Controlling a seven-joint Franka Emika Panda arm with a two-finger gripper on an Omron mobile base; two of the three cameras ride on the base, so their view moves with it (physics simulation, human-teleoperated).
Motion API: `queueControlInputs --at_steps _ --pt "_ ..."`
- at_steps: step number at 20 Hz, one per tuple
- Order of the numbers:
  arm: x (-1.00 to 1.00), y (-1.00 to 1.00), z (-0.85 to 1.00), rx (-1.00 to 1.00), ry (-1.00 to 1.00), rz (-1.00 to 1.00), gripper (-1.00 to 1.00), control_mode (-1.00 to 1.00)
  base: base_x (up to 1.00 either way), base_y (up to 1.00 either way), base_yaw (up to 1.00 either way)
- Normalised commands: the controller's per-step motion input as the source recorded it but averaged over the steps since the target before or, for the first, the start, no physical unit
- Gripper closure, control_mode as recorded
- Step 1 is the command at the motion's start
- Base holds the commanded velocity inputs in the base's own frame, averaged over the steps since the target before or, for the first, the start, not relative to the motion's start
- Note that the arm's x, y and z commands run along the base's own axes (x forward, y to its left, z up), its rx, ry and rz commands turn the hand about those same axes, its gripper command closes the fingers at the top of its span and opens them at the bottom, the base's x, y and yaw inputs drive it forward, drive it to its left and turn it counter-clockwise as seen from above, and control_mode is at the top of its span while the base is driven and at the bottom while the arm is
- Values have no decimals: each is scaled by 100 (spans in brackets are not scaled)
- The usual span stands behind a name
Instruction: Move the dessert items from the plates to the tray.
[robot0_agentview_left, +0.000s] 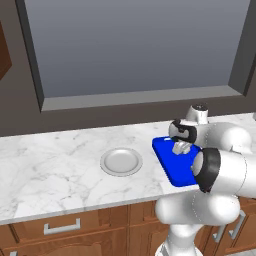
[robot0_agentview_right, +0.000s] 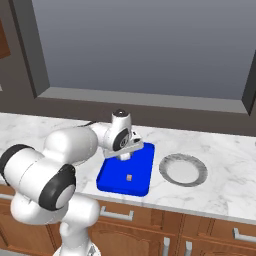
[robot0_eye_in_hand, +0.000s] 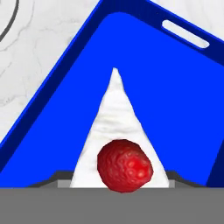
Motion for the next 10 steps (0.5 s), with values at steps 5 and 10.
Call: queueControlInputs --at_steps 5,10 --pt "20 30 -18 1 0 -5 100 -100 0 0 0" --pt "18 4 -10 9 1 -11 100 -100 0 0 0"
